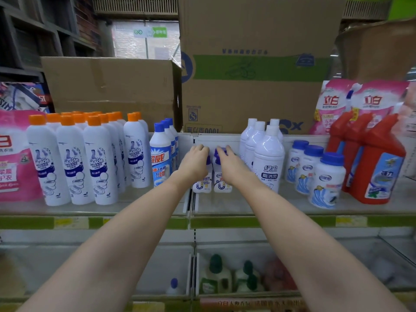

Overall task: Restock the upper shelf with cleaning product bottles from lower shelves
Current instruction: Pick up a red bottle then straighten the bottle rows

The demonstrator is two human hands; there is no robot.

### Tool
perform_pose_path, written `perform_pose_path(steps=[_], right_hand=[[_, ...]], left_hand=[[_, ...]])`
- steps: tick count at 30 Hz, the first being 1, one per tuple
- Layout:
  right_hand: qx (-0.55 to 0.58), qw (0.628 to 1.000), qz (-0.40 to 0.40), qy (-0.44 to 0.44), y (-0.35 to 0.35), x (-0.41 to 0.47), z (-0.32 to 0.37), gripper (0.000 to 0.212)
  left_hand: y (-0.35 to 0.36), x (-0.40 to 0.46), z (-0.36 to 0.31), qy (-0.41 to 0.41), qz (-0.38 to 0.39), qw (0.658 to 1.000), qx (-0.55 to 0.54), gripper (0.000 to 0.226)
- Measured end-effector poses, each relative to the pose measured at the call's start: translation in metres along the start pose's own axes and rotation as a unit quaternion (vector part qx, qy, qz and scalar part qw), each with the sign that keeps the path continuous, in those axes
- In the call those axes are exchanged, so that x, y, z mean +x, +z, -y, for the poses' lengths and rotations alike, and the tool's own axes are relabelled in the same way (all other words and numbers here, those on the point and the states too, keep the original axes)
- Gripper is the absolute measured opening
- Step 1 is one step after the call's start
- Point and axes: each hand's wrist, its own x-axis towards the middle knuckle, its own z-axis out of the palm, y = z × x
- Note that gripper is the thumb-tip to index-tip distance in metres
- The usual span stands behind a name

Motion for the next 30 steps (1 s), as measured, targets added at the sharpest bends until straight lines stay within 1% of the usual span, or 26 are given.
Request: perform_pose_path(steps=[1, 4, 6, 8, 10, 13, 15, 16, 17, 19, 21, 23, 25, 30], right_hand=[[0.003, 1.000, -0.012, 0.002, -0.003, -0.004, 0.001, 0.086], [0.010, 0.999, -0.052, -0.006, -0.014, -0.022, -0.001, 0.051], [0.019, 0.997, -0.077, -0.005, -0.027, -0.034, -0.004, 0.037], [0.042, 0.994, -0.100, 0.004, -0.045, -0.045, -0.009, 0.030], [0.064, 0.989, -0.129, 0.013, -0.067, -0.057, -0.015, 0.032], [0.099, 0.969, -0.227, 0.015, -0.093, -0.078, -0.028, 0.022], [0.104, 0.960, -0.255, 0.045, -0.102, -0.092, -0.041, 0.017], [0.100, 0.962, -0.245, 0.069, -0.104, -0.097, -0.047, 0.018], [0.101, 0.965, -0.223, 0.097, -0.105, -0.102, -0.054, 0.025], [0.130, 0.966, -0.171, 0.144, -0.103, -0.106, -0.062, 0.046], [0.164, 0.968, -0.113, 0.155, -0.102, -0.114, -0.076, 0.063], [0.192, 0.966, -0.089, 0.152, -0.098, -0.111, -0.080, 0.072], [0.213, 0.964, -0.086, 0.136, -0.098, -0.107, -0.087, 0.075], [0.217, 0.961, -0.120, 0.125, -0.095, -0.089, -0.117, 0.064]], left_hand=[[-0.002, -0.001, 0.000, 0.002, -0.003, 1.000, -0.011, 0.054], [-0.013, -0.004, -0.005, 0.014, -0.005, 0.999, -0.050, 0.051], [-0.021, -0.002, -0.011, 0.010, -0.002, 0.996, -0.085, 0.049], [-0.027, -0.001, -0.020, 0.006, 0.011, 0.993, -0.119, 0.048], [-0.028, 0.001, -0.030, 0.005, 0.019, 0.988, -0.156, 0.045], [-0.030, 0.003, -0.052, 0.005, 0.026, 0.974, -0.225, 0.039], [-0.031, 0.001, -0.070, 0.017, 0.036, 0.963, -0.268, 0.040], [-0.031, 0.000, -0.080, 0.023, 0.041, 0.956, -0.288, 0.043], [-0.031, 0.000, -0.089, 0.027, 0.044, 0.950, -0.308, 0.046], [-0.032, 0.000, -0.101, 0.025, 0.049, 0.938, -0.342, 0.052], [-0.029, -0.003, -0.120, 0.001, 0.047, 0.929, -0.368, 0.054], [-0.025, 0.000, -0.123, -0.023, 0.048, 0.927, -0.372, 0.054], [-0.020, 0.001, -0.131, -0.047, 0.028, 0.925, -0.375, 0.054], [-0.011, 0.011, -0.154, -0.062, 0.009, 0.914, -0.402, 0.047]])
